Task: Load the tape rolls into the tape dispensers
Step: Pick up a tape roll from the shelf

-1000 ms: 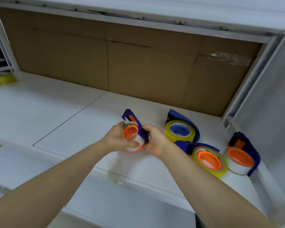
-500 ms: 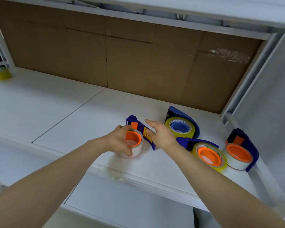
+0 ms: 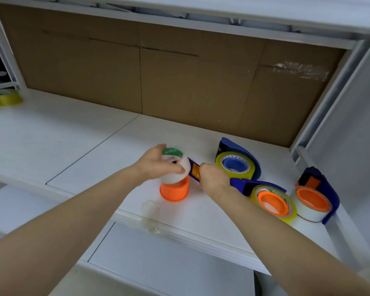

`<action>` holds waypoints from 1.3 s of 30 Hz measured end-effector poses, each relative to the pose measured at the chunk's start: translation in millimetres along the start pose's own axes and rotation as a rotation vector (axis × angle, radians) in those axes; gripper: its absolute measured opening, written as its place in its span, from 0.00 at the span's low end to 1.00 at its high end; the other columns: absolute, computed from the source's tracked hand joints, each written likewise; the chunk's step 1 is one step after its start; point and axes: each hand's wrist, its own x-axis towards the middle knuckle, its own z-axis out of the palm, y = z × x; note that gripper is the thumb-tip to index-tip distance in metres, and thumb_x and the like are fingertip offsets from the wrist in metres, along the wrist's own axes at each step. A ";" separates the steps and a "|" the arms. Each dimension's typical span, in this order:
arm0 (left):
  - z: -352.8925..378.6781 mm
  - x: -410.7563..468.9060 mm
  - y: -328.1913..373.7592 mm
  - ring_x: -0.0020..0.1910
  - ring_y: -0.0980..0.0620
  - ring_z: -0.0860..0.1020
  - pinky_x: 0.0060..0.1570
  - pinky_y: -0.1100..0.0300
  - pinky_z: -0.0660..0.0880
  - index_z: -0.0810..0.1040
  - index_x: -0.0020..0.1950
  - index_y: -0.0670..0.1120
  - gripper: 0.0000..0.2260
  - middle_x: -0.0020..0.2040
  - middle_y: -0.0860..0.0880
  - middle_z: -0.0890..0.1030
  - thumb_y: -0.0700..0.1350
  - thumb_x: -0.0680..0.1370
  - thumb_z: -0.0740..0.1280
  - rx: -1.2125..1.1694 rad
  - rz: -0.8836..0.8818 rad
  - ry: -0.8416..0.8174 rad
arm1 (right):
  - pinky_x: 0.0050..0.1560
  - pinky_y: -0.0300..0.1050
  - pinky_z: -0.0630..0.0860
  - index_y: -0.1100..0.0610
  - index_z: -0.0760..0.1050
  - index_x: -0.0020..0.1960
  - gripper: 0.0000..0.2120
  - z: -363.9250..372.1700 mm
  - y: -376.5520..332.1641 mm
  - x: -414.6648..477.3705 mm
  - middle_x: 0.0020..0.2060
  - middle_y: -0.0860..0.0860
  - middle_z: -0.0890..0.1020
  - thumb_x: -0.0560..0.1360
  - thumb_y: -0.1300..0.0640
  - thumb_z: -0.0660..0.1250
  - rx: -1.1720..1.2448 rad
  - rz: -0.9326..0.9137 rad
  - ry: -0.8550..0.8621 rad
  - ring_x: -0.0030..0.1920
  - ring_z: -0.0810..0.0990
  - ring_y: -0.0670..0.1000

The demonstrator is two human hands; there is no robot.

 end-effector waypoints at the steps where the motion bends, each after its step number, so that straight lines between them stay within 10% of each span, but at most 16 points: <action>1: -6.5 0.4 3.4 0.53 0.49 0.77 0.45 0.61 0.74 0.72 0.61 0.46 0.35 0.57 0.49 0.78 0.53 0.56 0.76 -0.080 -0.025 0.013 | 0.42 0.47 0.72 0.61 0.71 0.60 0.13 -4.2 2.8 0.8 0.53 0.57 0.79 0.76 0.64 0.61 -0.015 0.022 -0.033 0.54 0.79 0.58; 4: -27.5 -5.2 9.5 0.50 0.48 0.79 0.54 0.56 0.76 0.76 0.59 0.44 0.30 0.52 0.44 0.81 0.55 0.60 0.74 -0.374 -0.142 0.015 | 0.38 0.46 0.72 0.59 0.72 0.57 0.13 -26.2 7.1 9.7 0.44 0.56 0.78 0.79 0.54 0.55 0.106 0.021 0.071 0.48 0.78 0.57; 9: -54.3 -17.7 10.9 0.48 0.47 0.77 0.53 0.55 0.78 0.76 0.51 0.47 0.13 0.49 0.44 0.76 0.54 0.72 0.70 -0.786 -0.240 0.192 | 0.43 0.42 0.73 0.61 0.79 0.51 0.17 -76.1 -41.6 16.4 0.39 0.53 0.83 0.78 0.48 0.61 1.251 -0.125 -0.141 0.40 0.79 0.49; 13: -85.4 -33.2 -0.4 0.49 0.46 0.77 0.57 0.54 0.76 0.77 0.50 0.45 0.16 0.49 0.43 0.76 0.56 0.72 0.68 -0.747 -0.288 0.283 | 0.28 0.27 0.67 0.52 0.79 0.39 0.03 -74.6 -97.9 11.5 0.28 0.42 0.80 0.71 0.55 0.72 1.254 -0.386 -0.212 0.28 0.73 0.39; 19: -170.9 -57.2 -40.9 0.62 0.44 0.72 0.60 0.51 0.67 0.71 0.65 0.44 0.34 0.61 0.44 0.73 0.68 0.71 0.62 -0.498 -0.404 0.477 | 0.22 0.29 0.64 0.56 0.76 0.41 0.04 -73.8 -189.4 21.5 0.25 0.51 0.74 0.74 0.63 0.68 1.229 -0.430 -0.153 0.18 0.68 0.39; 23: -246.5 -78.6 -77.2 0.47 0.46 0.71 0.48 0.57 0.66 0.73 0.41 0.45 0.15 0.45 0.45 0.74 0.57 0.76 0.64 -0.090 -0.311 0.634 | 0.20 0.33 0.66 0.60 0.77 0.50 0.04 -74.6 -270.0 39.2 0.31 0.55 0.78 0.76 0.63 0.66 1.080 -0.471 -0.067 0.19 0.73 0.40; 29: -366.5 -104.4 -145.5 0.67 0.48 0.70 0.62 0.55 0.69 0.68 0.71 0.45 0.25 0.70 0.48 0.71 0.53 0.76 0.64 0.445 -0.332 0.641 | 0.37 0.45 0.78 0.57 0.76 0.52 0.07 -68.3 -399.5 57.4 0.31 0.53 0.79 0.77 0.64 0.62 0.998 -0.490 -0.001 0.28 0.77 0.49; 39: -475.9 -70.3 -216.4 0.57 0.41 0.75 0.54 0.52 0.72 0.77 0.57 0.38 0.15 0.57 0.41 0.78 0.46 0.75 0.64 0.587 -0.359 0.584 | 0.53 0.56 0.78 0.59 0.79 0.52 0.08 -43.7 -518.3 121.0 0.35 0.54 0.81 0.76 0.62 0.63 0.901 -0.453 0.020 0.43 0.83 0.58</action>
